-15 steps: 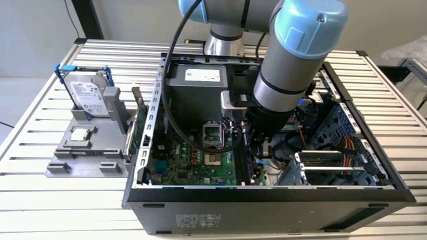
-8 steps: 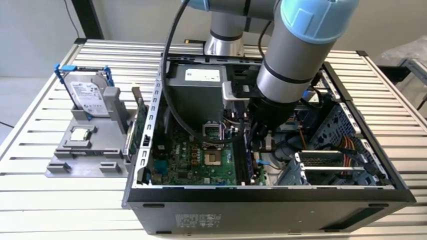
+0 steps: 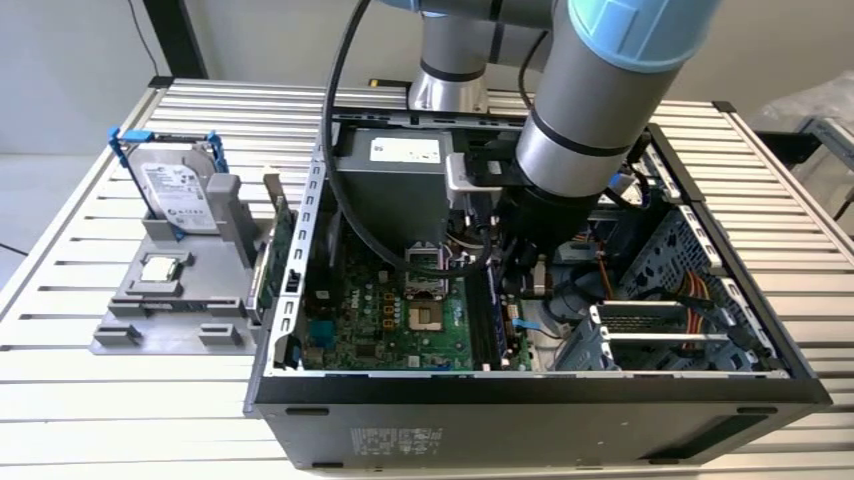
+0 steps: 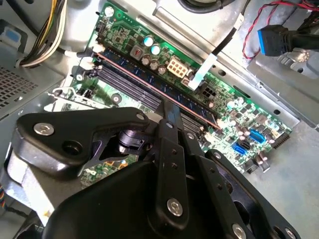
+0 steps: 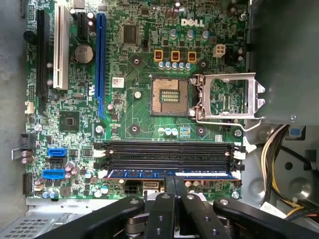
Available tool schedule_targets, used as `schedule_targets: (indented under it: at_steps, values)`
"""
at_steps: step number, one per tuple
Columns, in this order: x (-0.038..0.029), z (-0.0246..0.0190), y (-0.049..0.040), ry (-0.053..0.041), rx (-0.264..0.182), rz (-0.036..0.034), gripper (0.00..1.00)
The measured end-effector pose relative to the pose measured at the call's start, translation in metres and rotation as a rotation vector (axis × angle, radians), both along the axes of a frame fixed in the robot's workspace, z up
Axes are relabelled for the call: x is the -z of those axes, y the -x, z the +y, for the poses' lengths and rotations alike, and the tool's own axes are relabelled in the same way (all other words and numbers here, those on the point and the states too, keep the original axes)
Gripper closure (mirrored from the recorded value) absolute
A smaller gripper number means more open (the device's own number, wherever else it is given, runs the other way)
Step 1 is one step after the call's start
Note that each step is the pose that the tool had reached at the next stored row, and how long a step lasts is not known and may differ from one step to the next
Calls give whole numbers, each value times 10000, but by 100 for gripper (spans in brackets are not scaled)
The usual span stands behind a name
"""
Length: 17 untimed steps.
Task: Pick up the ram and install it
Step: 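Press down the ram until it locks into place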
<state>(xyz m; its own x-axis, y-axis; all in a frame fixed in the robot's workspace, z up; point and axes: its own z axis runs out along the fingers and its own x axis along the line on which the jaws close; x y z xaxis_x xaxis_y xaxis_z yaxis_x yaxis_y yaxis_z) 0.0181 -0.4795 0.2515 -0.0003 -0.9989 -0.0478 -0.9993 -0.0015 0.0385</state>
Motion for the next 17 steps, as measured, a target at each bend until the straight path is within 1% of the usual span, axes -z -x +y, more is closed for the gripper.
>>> schedule_targets:
  at_steps: [7,11,12,17]
  values:
    - [-10,0,0,4,0,3,100]
    - [-46,0,0,2,0,2,100]
    - [-60,0,0,1,-1,2,100]
    - [-175,0,0,2,0,2,100]
